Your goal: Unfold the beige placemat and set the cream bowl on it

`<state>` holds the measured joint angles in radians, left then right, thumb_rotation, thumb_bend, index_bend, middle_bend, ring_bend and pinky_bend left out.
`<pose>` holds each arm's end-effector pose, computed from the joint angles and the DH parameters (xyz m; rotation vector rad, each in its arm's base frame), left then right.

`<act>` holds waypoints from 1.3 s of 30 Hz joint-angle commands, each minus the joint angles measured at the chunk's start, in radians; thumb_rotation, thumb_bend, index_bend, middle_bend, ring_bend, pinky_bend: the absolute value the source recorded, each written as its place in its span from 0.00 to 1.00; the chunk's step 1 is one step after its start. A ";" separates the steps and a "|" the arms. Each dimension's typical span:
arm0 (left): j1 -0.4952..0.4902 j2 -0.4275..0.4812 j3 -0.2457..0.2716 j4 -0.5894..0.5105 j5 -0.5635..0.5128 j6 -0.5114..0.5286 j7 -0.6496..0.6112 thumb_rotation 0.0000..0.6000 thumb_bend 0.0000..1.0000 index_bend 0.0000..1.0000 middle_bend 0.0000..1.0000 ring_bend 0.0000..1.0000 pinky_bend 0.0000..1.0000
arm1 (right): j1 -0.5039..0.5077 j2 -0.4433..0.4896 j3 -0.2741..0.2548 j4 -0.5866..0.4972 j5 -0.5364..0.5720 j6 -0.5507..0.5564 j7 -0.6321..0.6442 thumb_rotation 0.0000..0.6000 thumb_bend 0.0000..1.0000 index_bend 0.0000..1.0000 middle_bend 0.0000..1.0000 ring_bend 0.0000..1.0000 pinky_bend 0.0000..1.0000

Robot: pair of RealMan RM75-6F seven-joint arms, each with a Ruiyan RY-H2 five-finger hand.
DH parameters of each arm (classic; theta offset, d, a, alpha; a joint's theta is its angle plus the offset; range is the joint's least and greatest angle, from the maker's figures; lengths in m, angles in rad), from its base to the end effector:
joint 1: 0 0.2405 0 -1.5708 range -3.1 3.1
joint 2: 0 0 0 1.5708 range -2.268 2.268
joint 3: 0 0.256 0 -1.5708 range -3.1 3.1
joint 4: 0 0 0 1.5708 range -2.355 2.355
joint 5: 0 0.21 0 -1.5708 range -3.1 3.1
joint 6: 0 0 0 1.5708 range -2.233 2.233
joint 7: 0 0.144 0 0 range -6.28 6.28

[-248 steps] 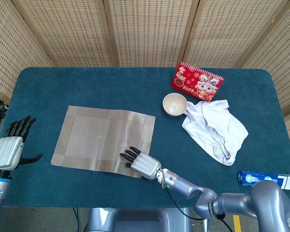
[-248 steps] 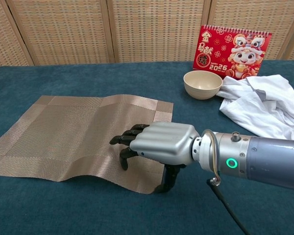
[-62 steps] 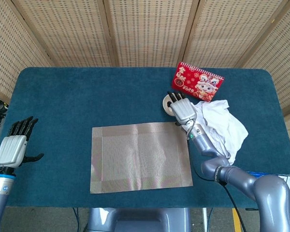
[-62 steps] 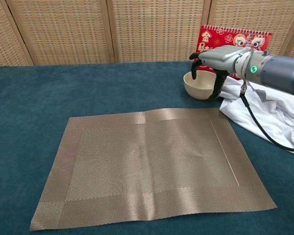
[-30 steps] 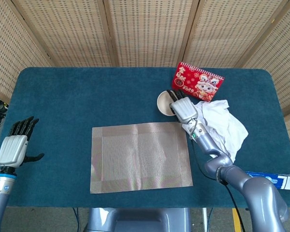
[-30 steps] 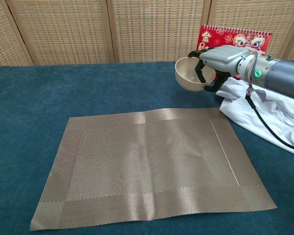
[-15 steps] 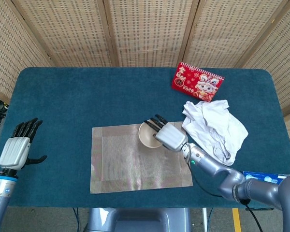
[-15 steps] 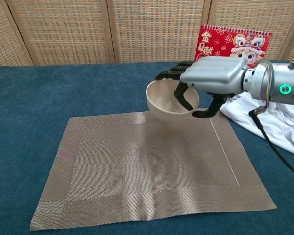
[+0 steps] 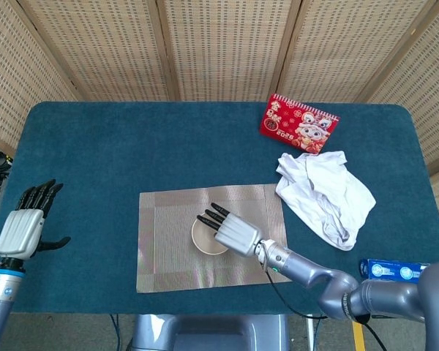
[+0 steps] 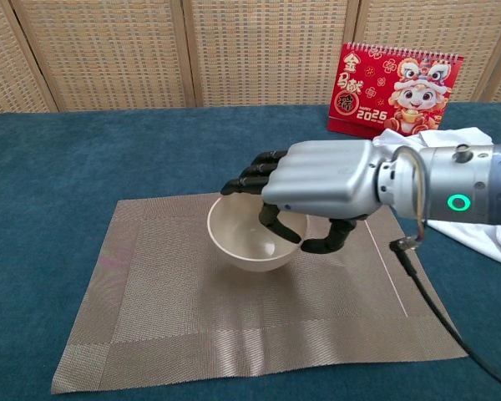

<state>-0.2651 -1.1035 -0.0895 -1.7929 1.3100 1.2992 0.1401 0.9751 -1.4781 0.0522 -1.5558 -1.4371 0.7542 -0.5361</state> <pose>-0.2658 0.2337 0.1349 -1.4572 -1.0196 -0.8887 -0.0747 -0.3134 -0.0420 2.4585 -0.1862 0.7912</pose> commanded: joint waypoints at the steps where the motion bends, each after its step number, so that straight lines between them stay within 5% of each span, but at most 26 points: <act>1: -0.002 0.003 -0.003 0.005 -0.006 -0.005 -0.007 1.00 0.00 0.00 0.00 0.00 0.00 | 0.022 -0.039 0.020 0.021 0.064 -0.037 -0.064 1.00 0.60 0.72 0.00 0.00 0.00; 4: -0.005 0.004 -0.005 0.011 -0.010 -0.012 -0.011 1.00 0.00 0.00 0.00 0.00 0.00 | 0.028 -0.047 0.015 0.029 0.105 -0.051 -0.110 1.00 0.58 0.69 0.00 0.00 0.00; 6: -0.007 0.004 -0.006 0.013 -0.012 -0.016 -0.013 1.00 0.00 0.00 0.00 0.00 0.00 | 0.028 -0.047 0.012 0.028 0.122 -0.047 -0.139 1.00 0.43 0.54 0.00 0.00 0.00; 8: -0.008 0.004 -0.007 0.015 -0.013 -0.019 -0.014 1.00 0.00 0.00 0.00 0.00 0.00 | 0.026 -0.044 0.013 0.021 0.136 -0.034 -0.164 1.00 0.13 0.27 0.00 0.00 0.00; 10: -0.009 0.004 -0.008 0.016 -0.014 -0.021 -0.015 1.00 0.00 0.00 0.00 0.00 0.00 | 0.022 -0.040 0.017 0.008 0.147 -0.015 -0.178 1.00 0.01 0.15 0.00 0.00 0.00; 18: -0.009 0.004 -0.005 0.013 -0.009 -0.019 -0.011 1.00 0.00 0.00 0.00 0.00 0.00 | -0.013 0.050 0.012 -0.102 0.147 0.066 -0.200 1.00 0.00 0.08 0.00 0.00 0.00; 29: 0.022 0.001 0.027 -0.002 0.086 0.050 0.002 1.00 0.00 0.00 0.00 0.00 0.00 | -0.238 0.363 -0.072 -0.206 -0.008 0.369 -0.050 1.00 0.00 0.06 0.00 0.00 0.00; 39: 0.102 -0.008 0.081 0.040 0.204 0.181 -0.019 1.00 0.00 0.00 0.00 0.00 0.00 | -0.507 0.374 -0.091 -0.209 0.011 0.700 0.072 1.00 0.00 0.00 0.00 0.00 0.00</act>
